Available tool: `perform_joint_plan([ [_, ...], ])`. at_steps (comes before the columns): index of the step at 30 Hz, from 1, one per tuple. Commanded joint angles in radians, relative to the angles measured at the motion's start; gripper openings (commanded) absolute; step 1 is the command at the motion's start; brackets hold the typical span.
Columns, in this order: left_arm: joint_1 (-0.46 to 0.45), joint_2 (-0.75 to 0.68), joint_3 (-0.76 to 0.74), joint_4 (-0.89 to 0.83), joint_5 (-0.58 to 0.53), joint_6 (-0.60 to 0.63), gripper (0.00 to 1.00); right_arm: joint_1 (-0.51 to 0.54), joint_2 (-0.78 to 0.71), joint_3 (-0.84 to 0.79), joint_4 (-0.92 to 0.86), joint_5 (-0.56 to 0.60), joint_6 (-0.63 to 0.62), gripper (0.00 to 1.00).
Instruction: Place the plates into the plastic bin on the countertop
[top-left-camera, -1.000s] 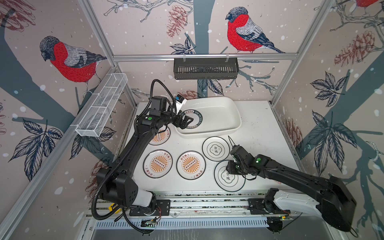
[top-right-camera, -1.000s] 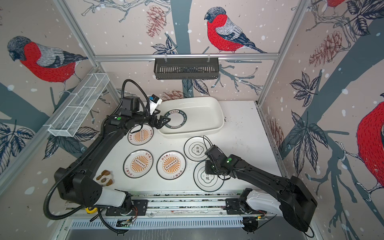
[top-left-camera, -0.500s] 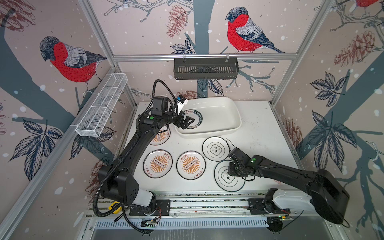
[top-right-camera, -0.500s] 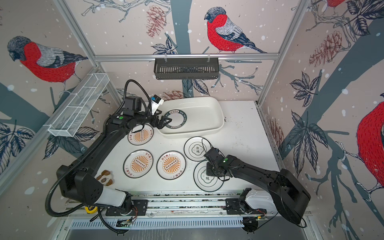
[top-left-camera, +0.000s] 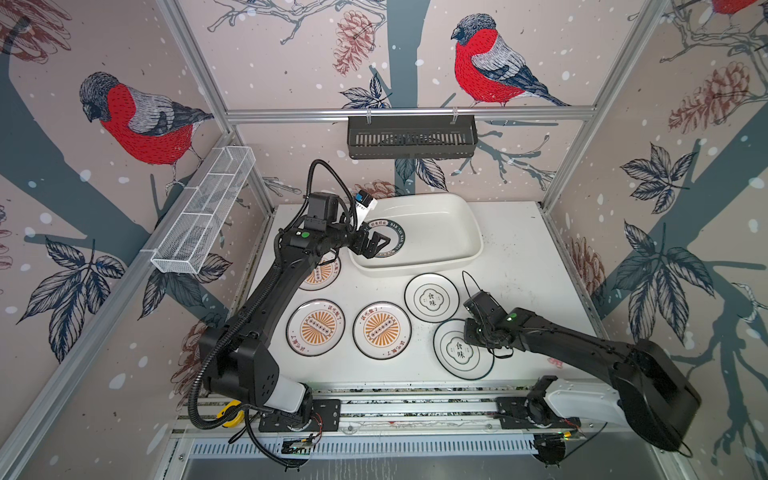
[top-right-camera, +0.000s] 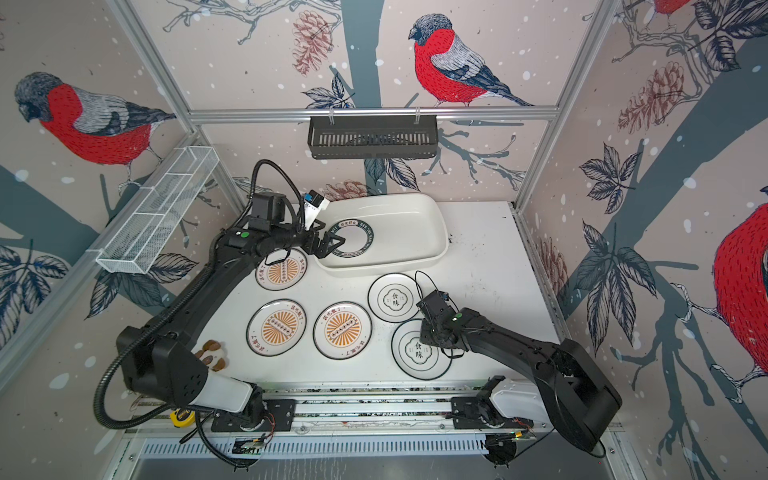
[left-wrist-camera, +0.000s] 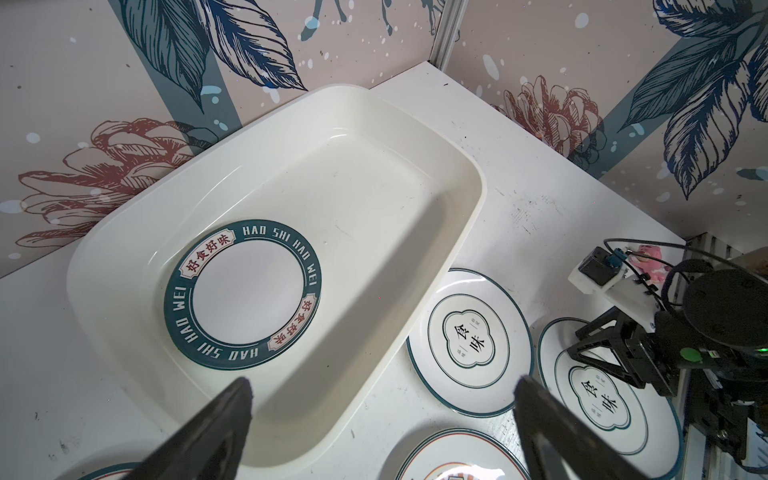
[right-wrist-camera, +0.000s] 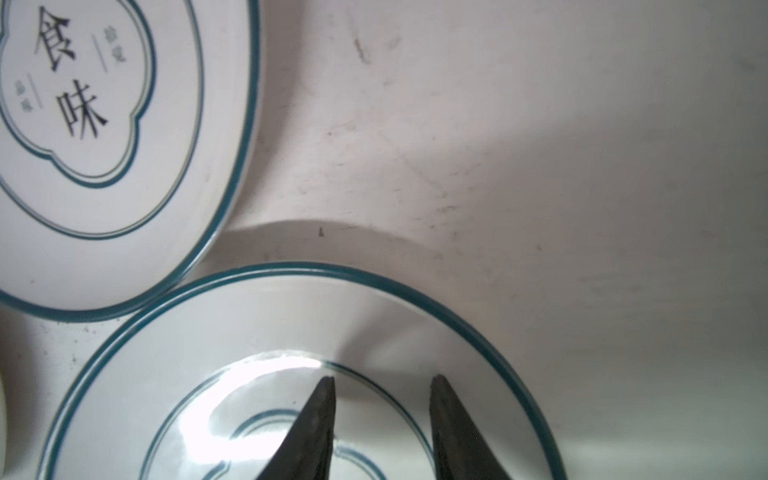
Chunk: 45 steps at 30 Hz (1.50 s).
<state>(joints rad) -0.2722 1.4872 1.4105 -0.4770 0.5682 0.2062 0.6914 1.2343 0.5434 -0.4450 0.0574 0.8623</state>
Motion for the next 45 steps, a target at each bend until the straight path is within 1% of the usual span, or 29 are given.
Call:
perform_joint_plan([
  [1, -0.004, 0.008, 0.015, 0.029, 0.021, -0.003, 0.97, -0.014, -0.006, 0.001, -0.029, 0.034, -0.016, 0.4],
  [16, -0.004, 0.012, 0.024, 0.025, 0.027, -0.007, 0.97, -0.019, -0.021, 0.013, -0.031, 0.026, -0.029, 0.4],
  [22, -0.005, 0.005, 0.023, 0.023, 0.024, -0.005, 0.97, -0.004, -0.076, 0.031, -0.022, 0.004, -0.032, 0.4],
  [25, -0.005, 0.0, 0.025, 0.021, 0.021, -0.003, 0.97, 0.045, -0.114, 0.06, -0.001, -0.042, -0.064, 0.4],
  [28, -0.005, -0.004, 0.032, 0.009, 0.018, 0.005, 0.97, 0.123, -0.119, 0.106, -0.049, -0.083, -0.078, 0.4],
  [32, -0.004, -0.007, 0.04, 0.0, 0.011, -0.002, 0.97, 0.265, -0.127, 0.142, -0.105, -0.15, -0.066, 0.4],
  [35, -0.005, -0.007, 0.046, 0.001, 0.013, -0.017, 0.97, 0.342, -0.122, 0.125, -0.071, -0.261, -0.032, 0.41],
  [39, -0.004, -0.008, 0.058, 0.002, 0.025, -0.037, 0.97, 0.442, -0.08, 0.119, -0.016, -0.315, -0.011, 0.41],
  [41, -0.004, -0.01, 0.061, 0.0, 0.03, -0.04, 0.97, 0.46, -0.054, 0.112, 0.031, -0.354, -0.008, 0.42],
  [43, -0.004, -0.01, 0.065, -0.004, 0.029, -0.04, 0.97, 0.468, -0.015, 0.126, 0.018, -0.343, -0.016, 0.42],
  [45, -0.004, -0.011, 0.066, -0.007, 0.027, -0.039, 0.97, 0.467, 0.008, 0.124, 0.03, -0.357, -0.022, 0.42],
])
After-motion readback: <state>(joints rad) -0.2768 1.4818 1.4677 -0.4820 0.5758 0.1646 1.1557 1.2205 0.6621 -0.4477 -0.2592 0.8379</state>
